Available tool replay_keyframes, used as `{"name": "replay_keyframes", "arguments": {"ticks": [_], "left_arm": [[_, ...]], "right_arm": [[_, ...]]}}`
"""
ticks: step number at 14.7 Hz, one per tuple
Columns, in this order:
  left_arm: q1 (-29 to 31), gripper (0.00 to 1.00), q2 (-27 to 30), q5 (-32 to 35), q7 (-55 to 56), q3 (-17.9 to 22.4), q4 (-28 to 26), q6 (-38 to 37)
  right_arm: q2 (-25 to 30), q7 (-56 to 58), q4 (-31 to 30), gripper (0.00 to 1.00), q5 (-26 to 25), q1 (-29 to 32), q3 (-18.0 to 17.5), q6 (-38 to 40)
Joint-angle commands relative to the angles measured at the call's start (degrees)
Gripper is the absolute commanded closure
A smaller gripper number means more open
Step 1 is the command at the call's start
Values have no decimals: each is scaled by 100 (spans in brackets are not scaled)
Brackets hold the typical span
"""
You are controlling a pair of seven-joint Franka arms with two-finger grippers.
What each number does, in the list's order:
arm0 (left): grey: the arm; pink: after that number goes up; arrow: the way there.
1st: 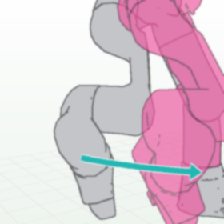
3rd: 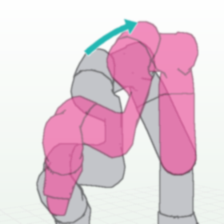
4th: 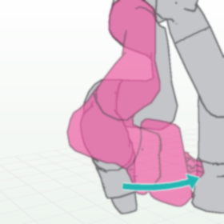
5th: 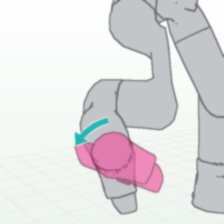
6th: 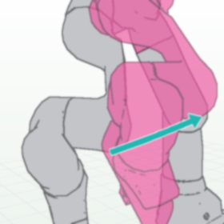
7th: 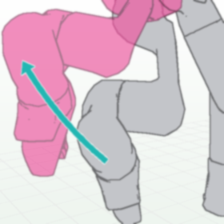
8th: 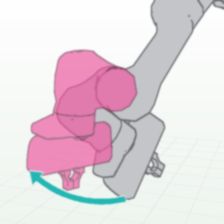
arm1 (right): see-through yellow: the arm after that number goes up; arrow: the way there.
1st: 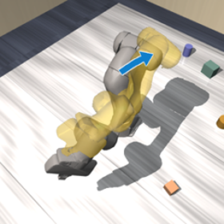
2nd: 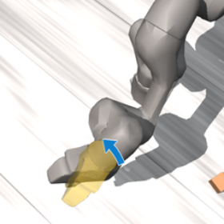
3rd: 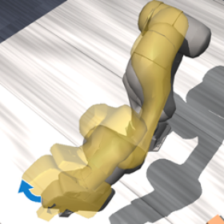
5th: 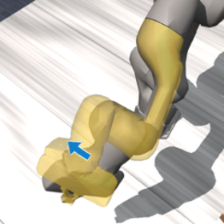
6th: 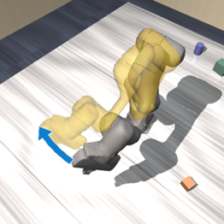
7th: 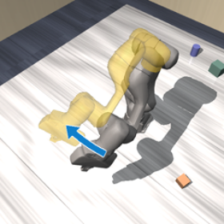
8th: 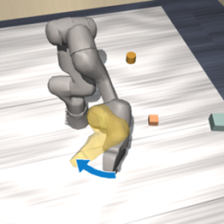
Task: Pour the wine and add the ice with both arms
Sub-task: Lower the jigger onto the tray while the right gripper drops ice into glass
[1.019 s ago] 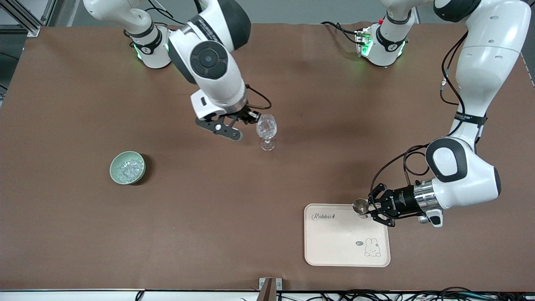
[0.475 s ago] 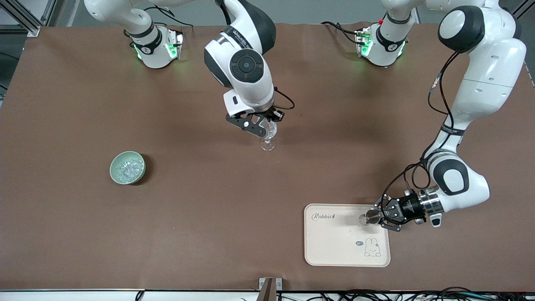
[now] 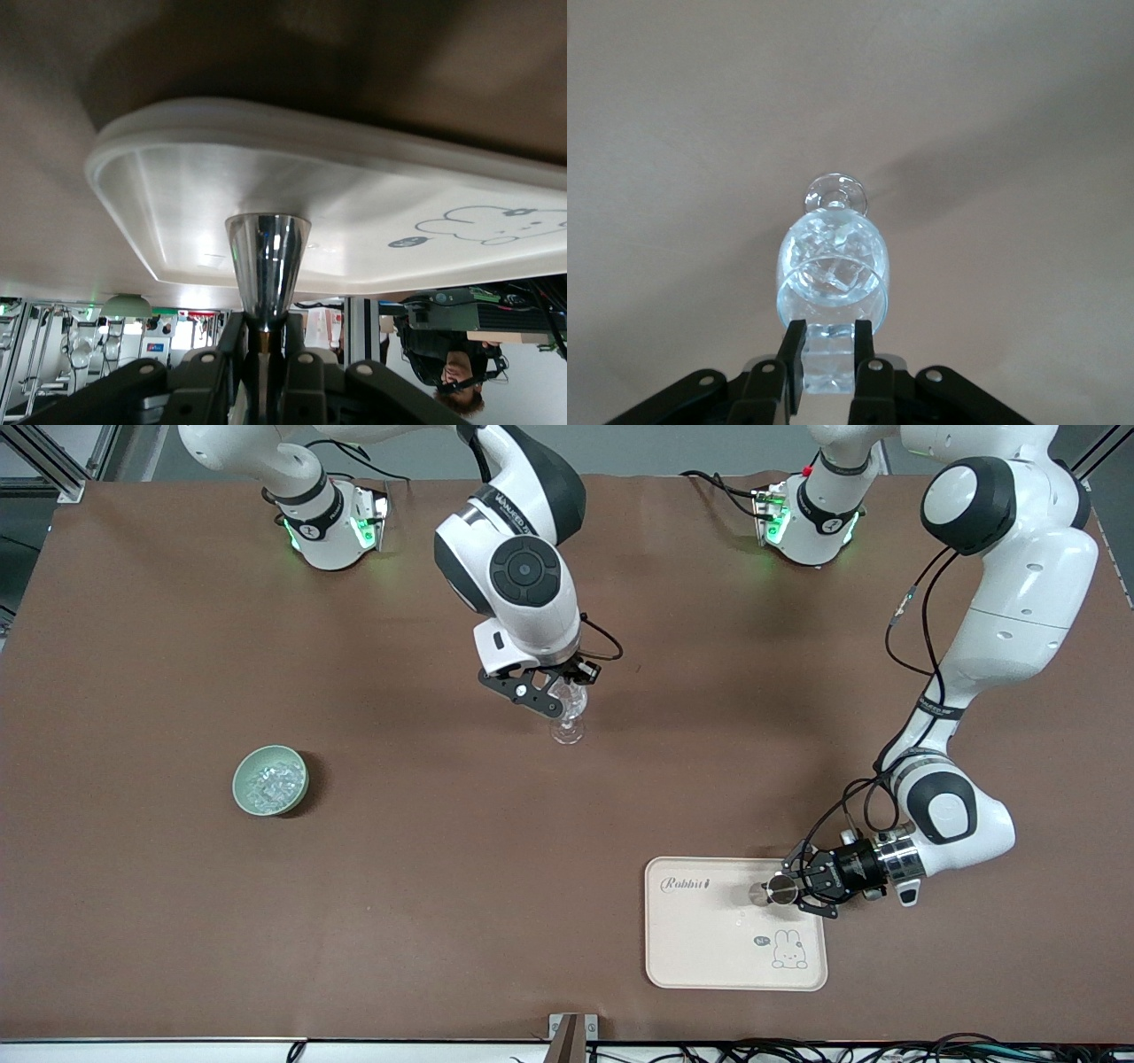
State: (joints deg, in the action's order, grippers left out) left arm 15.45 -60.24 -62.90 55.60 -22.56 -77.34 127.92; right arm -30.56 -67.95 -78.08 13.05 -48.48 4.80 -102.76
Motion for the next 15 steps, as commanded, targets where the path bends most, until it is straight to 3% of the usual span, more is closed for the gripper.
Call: {"name": "replay_keyframes", "arguments": {"ticks": [1, 3, 6, 11, 15], "left_arm": [[19, 52, -93, -135, -102, -38, 123, -13], [19, 0, -23, -83, -128, -20, 114, -22], [115, 0, 293, 932, -84, 76, 105, -66], [336, 0, 969, 4954, -102, 76, 70, -802], [248, 0, 1426, 7006, -137, -126, 87, -1760]], "right_arm": [[24, -78, -120, 96, 66, -100, 39, -7], [-19, -78, -120, 95, 66, -108, 39, -33], [-99, -69, -111, 92, 66, -109, 39, -25], [-99, -52, -102, 82, 84, -100, 39, -33], [-99, 1, -76, 77, 110, -65, 39, -42]]}}
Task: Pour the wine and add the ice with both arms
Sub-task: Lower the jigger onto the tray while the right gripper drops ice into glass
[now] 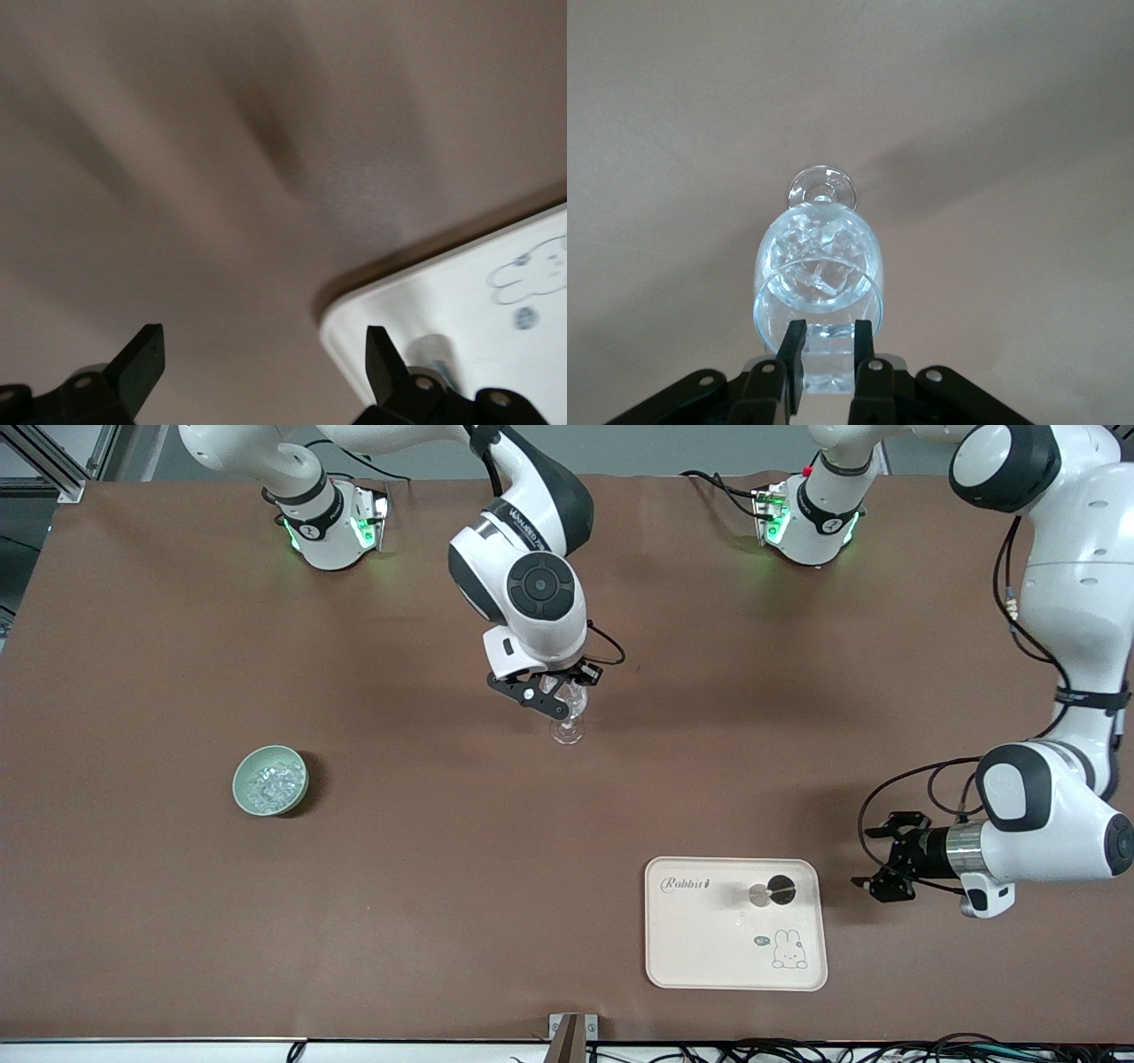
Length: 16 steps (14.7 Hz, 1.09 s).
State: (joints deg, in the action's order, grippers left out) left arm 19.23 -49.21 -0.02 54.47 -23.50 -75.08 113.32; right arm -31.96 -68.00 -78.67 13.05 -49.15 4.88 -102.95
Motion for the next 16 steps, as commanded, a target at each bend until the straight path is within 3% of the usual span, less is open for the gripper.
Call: {"name": "replay_keyframes", "arguments": {"ticks": [1, 2, 3, 4, 5, 10, 12, 14, 16], "left_arm": [[-156, 0, 559, 958, -24, -102, -139, -485], [-157, 0, 718, 1030, -59, -216, -130, -643], [-122, 0, 955, 1161, -337, -269, -139, -688], [-122, 0, 1192, 1249, -836, -313, -156, -723], [-113, 0, 1429, 1259, -1372, -313, -174, -819], [-16, 0, 2599, 1259, -3299, -313, -217, -1399], [-138, 0, 3221, 1058, -3845, -148, -541, -1436], [-829, 0, 3862, 839, -3978, 648, -962, -1549], [-1761, 0, 4628, 304, -4355, 1747, -1735, -1559]], "right_arm": [[41, 15, -17, 75, 110, 1, 31, -24], [41, 32, -17, 67, 110, 1, 31, -24], [41, 41, -17, 51, 93, 1, 31, -24], [32, 24, -17, 16, 49, -42, 31, -24], [32, 23, -9, 0, 14, -69, 40, -24], [128, 41, 79, 0, -31, -8, 66, 46], [425, 102, 141, 0, -353, 71, 110, 108], [882, 347, 141, 0, -1117, 281, 110, 213], [1252, 943, 141, 0, -1392, 667, 101, 441]]}}
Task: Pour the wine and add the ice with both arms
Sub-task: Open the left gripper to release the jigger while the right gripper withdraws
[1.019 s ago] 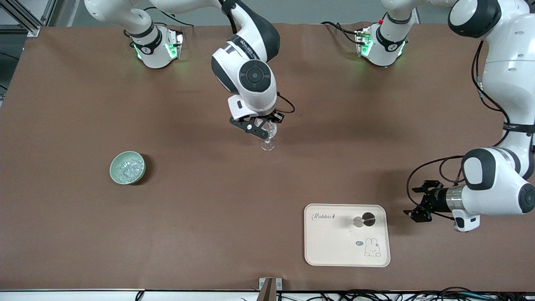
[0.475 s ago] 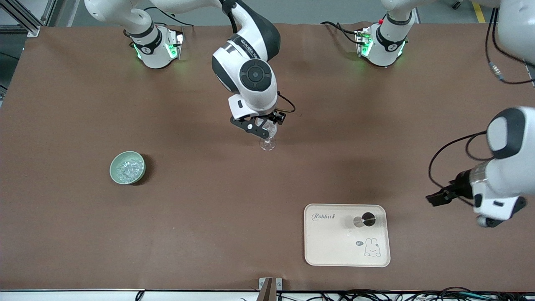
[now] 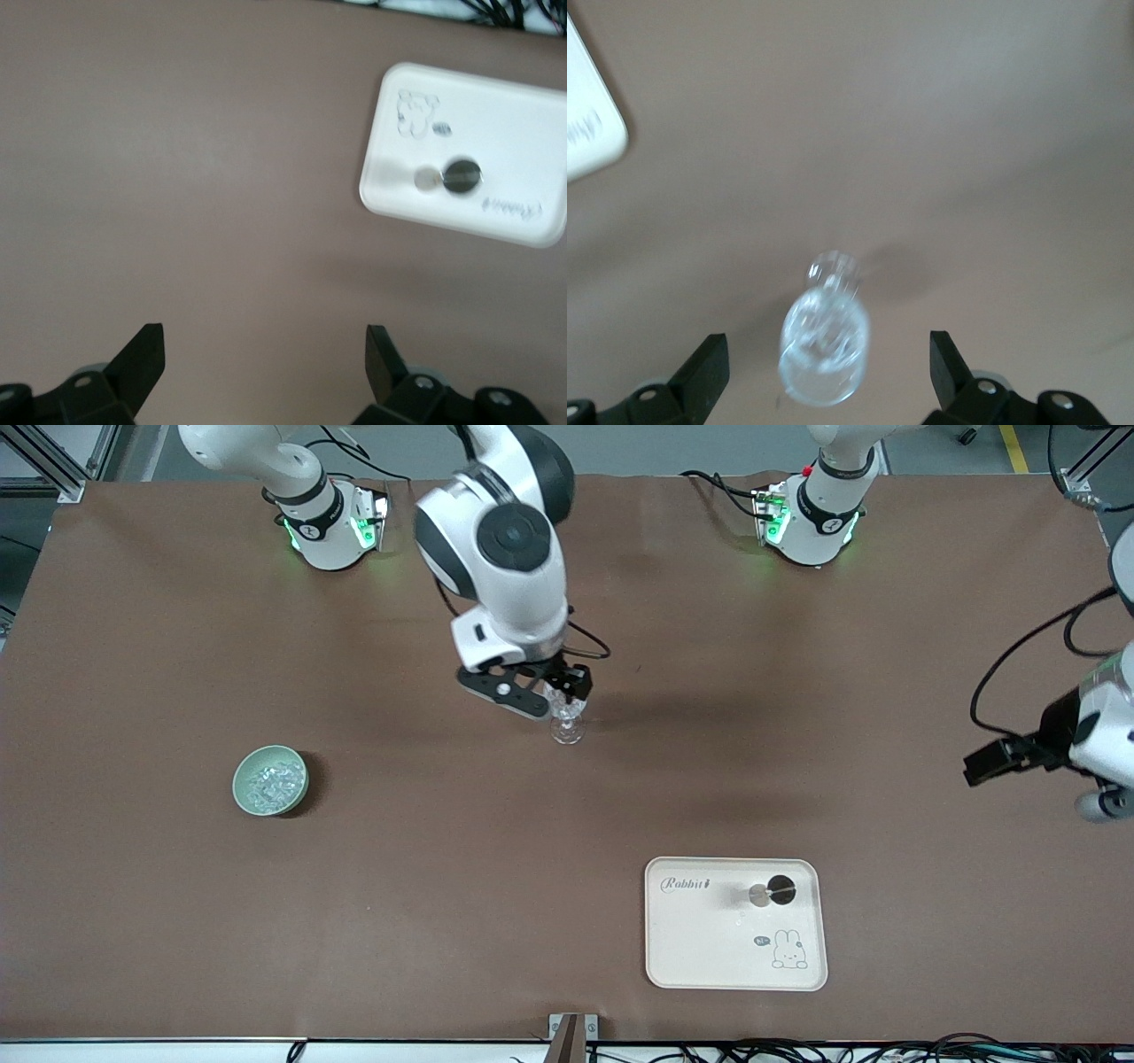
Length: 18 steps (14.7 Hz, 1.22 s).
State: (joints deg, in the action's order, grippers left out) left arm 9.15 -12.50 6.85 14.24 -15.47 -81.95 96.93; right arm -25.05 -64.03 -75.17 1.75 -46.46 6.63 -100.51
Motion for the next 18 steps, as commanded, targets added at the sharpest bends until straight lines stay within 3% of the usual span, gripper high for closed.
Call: {"name": "replay_keyframes", "arguments": {"ticks": [1, 4, 7, 15, 18], "left_arm": [[-1035, 0, 1212, -508, -403, 1271, -1294, 63], [-1266, 0, 1925, -518, -395, 1397, -2086, 71], [-1319, 0, 2321, -518, -404, 1363, -2429, 62], [-1275, 0, 2252, -518, -878, 1353, -2150, -131], [-1266, 0, 2085, -510, -870, 1362, -1922, -131]], "right_arm": [[780, 994, -209, 0, -263, 661, -65, 321], [1325, 1997, -200, 0, -272, 1452, -65, 795], [1669, 2517, -200, 0, -272, 2200, -56, 1164], [2329, 5292, -305, 0, -202, 4529, -144, 2124], [2329, 5788, -340, 0, -158, 4812, -136, 2019]]}}
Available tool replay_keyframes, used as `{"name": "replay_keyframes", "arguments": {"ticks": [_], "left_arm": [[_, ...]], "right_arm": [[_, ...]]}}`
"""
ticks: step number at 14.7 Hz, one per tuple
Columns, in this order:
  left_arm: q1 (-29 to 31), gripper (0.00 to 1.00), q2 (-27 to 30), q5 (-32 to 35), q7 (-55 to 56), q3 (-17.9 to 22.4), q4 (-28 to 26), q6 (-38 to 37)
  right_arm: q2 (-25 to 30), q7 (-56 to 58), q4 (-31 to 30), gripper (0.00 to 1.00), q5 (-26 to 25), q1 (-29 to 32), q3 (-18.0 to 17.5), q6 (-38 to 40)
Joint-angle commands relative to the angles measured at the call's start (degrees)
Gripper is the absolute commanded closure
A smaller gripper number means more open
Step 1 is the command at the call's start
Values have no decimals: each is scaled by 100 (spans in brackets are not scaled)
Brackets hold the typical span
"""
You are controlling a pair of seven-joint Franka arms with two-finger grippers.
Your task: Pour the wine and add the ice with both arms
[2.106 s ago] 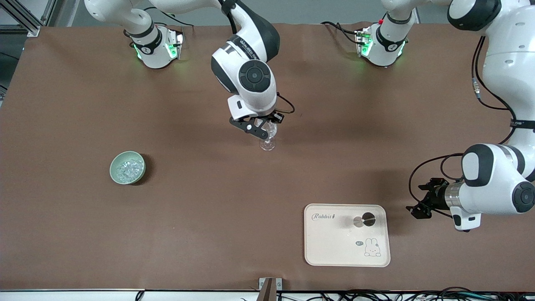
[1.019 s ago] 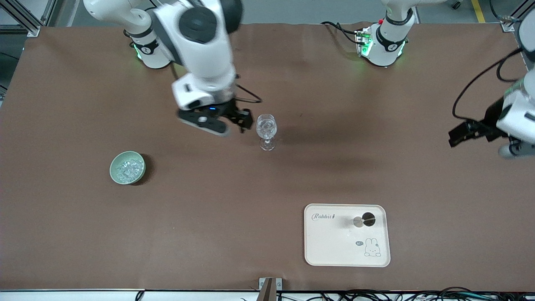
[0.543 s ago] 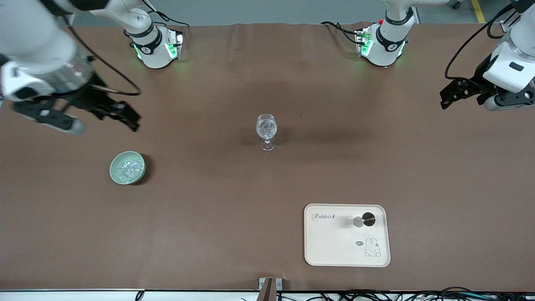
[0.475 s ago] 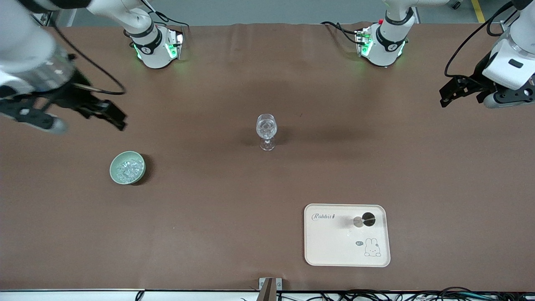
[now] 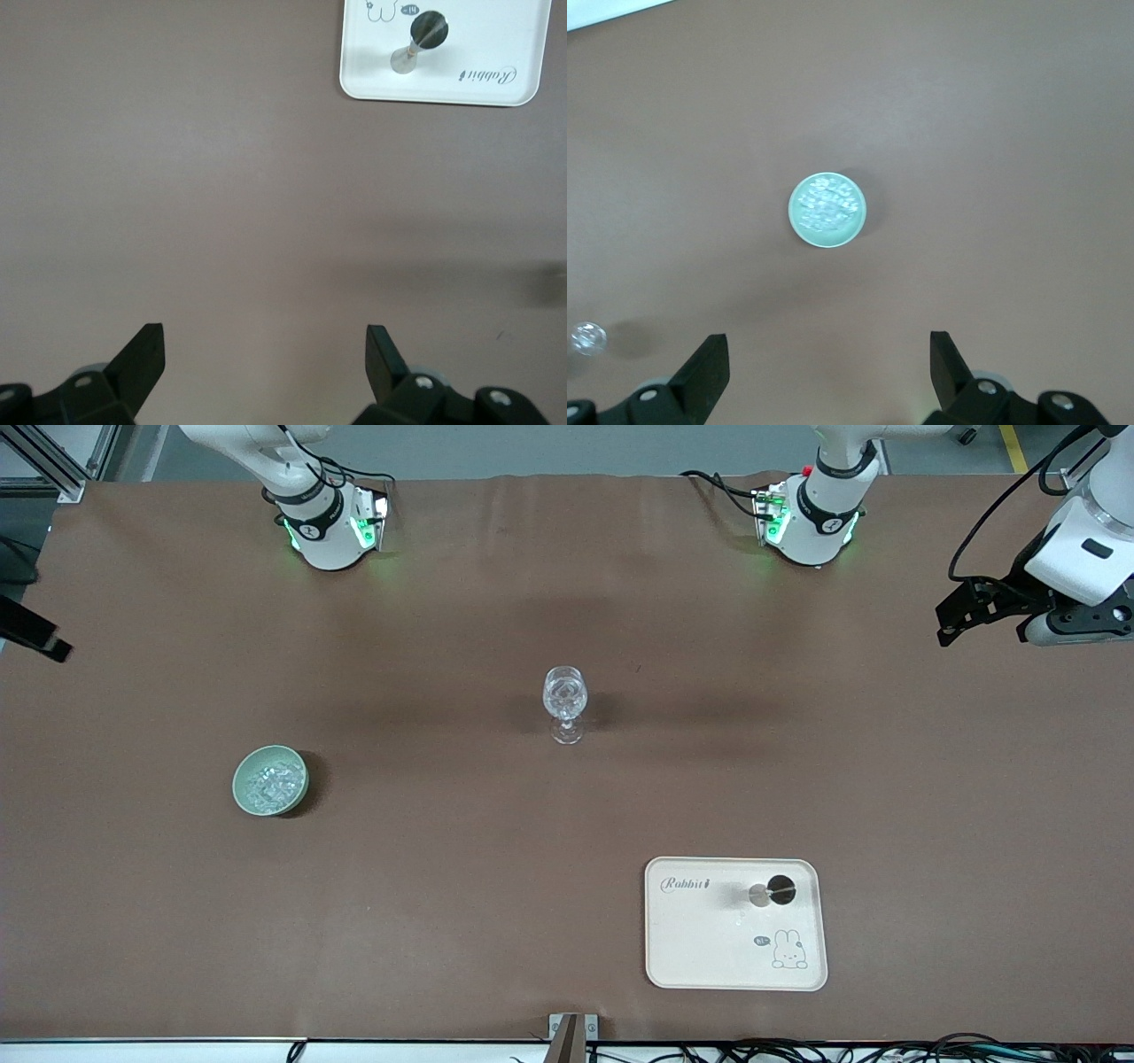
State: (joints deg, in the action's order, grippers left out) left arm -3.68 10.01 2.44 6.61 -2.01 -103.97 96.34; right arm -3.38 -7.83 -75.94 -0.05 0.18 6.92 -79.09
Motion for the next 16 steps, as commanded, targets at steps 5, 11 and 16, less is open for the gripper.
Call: {"name": "replay_keyframes", "arguments": {"ticks": [5, 11, 16], "left_arm": [[-1, 0, -464, 11, -72, 25, 824, -422], [-63, 0, -597, 11, -177, -1, 1072, -784], [-28, 0, -597, 11, -282, -1, 1072, -784]], "right_arm": [[162, 211, -404, 0, 234, 219, -164, -256], [162, 607, -395, 0, 172, 350, -173, -108], [162, 607, -404, 0, 172, 298, -155, -89]]}}
